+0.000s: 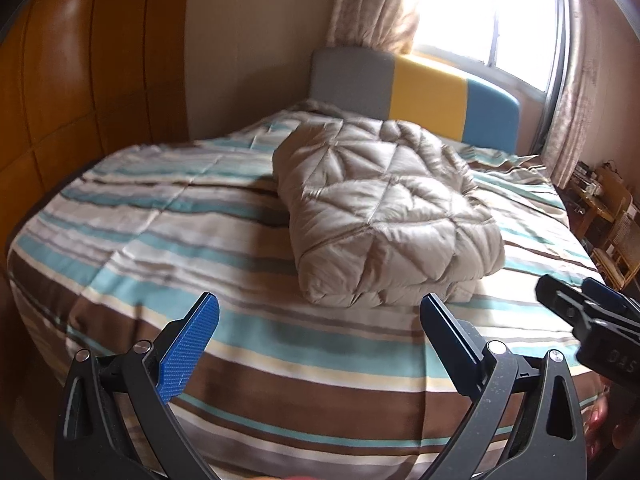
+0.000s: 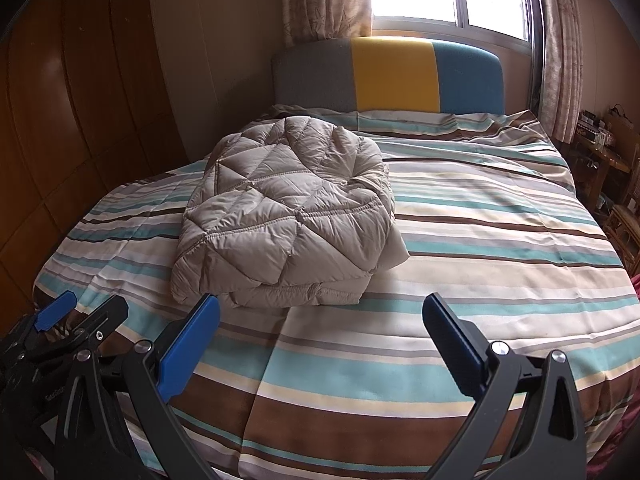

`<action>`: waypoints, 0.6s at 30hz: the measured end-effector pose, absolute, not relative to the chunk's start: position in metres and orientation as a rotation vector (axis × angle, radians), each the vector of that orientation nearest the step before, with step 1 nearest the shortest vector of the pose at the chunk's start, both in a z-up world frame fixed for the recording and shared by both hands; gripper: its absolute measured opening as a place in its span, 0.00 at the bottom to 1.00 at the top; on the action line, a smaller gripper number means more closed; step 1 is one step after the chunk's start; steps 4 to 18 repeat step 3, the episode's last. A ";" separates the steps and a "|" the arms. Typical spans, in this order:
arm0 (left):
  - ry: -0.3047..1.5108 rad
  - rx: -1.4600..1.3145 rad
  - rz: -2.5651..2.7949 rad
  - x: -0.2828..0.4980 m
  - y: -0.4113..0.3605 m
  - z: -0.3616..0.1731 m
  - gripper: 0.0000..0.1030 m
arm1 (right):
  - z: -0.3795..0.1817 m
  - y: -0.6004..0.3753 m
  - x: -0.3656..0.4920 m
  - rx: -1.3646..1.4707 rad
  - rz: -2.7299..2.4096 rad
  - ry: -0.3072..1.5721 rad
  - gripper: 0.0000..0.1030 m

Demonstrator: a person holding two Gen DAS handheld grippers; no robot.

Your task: Fold large clothes

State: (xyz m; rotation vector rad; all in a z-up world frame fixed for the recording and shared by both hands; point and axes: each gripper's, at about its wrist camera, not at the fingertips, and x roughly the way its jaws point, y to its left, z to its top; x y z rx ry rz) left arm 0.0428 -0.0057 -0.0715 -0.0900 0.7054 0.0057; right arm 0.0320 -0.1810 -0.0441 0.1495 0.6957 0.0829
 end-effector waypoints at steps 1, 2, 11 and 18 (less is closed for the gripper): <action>0.719 -0.094 0.013 0.046 -0.004 -0.075 0.97 | -0.046 -0.182 0.034 0.150 0.083 0.701 0.98; 0.740 -0.094 0.027 0.051 -0.002 -0.079 0.97 | -0.050 -0.184 0.038 0.153 0.083 0.711 0.98; 0.753 -0.092 0.036 0.054 0.000 -0.083 0.97 | -0.054 -0.187 0.042 0.159 0.082 0.722 0.98; 0.753 -0.092 0.036 0.054 0.000 -0.083 0.97 | -0.054 -0.187 0.042 0.159 0.082 0.722 0.98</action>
